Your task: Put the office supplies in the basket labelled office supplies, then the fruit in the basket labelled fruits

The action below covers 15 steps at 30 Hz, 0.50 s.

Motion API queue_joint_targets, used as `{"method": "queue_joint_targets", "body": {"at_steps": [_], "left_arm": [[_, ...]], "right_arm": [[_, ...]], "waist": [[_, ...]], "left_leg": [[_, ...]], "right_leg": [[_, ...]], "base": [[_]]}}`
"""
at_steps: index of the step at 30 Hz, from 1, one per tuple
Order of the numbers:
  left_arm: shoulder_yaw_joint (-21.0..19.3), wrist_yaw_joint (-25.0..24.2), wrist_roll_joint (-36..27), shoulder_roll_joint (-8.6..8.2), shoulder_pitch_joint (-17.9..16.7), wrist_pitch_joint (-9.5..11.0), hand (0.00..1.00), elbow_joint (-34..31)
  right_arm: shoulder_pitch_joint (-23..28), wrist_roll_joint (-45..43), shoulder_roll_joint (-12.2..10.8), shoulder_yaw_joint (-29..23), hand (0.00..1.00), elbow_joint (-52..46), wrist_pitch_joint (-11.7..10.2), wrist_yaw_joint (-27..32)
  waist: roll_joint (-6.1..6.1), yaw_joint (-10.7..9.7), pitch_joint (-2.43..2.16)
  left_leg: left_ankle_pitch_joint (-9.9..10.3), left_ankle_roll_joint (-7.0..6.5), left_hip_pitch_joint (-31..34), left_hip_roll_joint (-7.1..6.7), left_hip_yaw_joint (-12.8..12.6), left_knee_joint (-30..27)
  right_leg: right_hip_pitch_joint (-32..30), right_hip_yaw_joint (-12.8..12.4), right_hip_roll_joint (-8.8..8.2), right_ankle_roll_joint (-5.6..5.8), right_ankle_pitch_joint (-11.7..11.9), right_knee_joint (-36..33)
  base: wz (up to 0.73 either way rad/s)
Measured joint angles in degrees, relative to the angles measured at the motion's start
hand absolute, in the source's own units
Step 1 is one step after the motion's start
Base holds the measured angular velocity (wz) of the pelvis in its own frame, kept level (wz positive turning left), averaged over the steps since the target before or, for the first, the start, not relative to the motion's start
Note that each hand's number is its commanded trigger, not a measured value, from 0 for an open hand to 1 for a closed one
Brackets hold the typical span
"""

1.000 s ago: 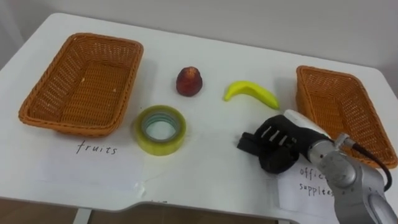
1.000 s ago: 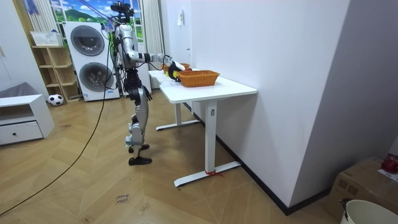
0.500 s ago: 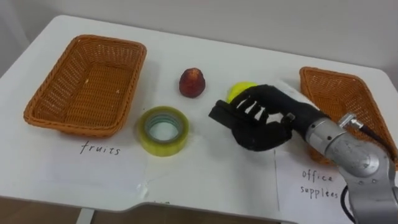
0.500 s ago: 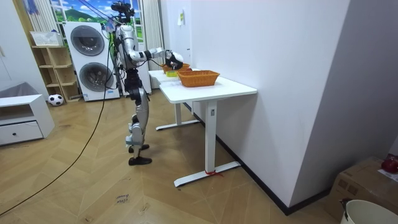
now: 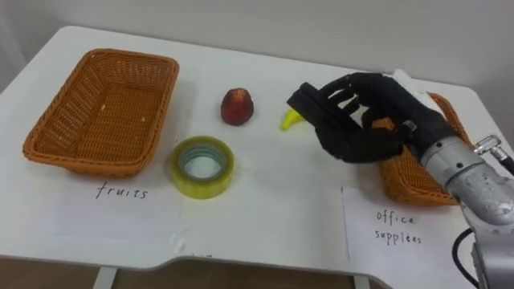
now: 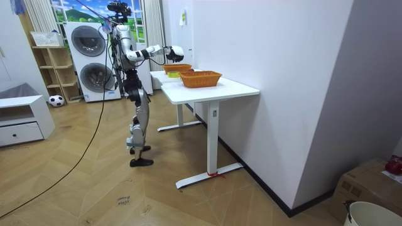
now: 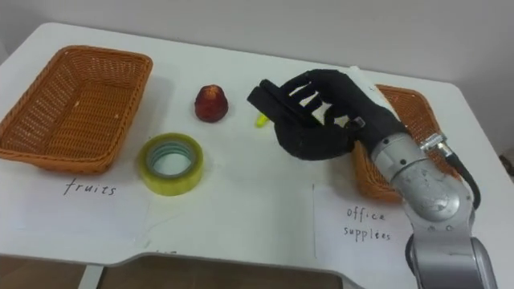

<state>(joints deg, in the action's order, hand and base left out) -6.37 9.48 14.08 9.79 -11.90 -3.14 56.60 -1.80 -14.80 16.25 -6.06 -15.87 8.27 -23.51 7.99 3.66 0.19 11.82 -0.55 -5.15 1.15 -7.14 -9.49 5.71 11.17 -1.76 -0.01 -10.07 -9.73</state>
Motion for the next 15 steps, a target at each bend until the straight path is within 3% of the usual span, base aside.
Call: {"method": "queue_joint_targets", "body": {"at_steps": [15], "left_arm": [[-2.42,1.12,0.21,-0.11,-1.54,-0.24,0.00,0.35]], "right_arm": [[-0.04,5.10,2.64,-5.81,1.00,3.74,-0.72,7.50]], "waist": [[-0.47,-2.40,0.24]], "left_leg": [[0.01,0.01,0.14,0.01,-0.23,0.29]], "right_leg": [[-0.25,0.01,-0.05,0.01,0.00,0.03]], "base": [[0.00]]}}
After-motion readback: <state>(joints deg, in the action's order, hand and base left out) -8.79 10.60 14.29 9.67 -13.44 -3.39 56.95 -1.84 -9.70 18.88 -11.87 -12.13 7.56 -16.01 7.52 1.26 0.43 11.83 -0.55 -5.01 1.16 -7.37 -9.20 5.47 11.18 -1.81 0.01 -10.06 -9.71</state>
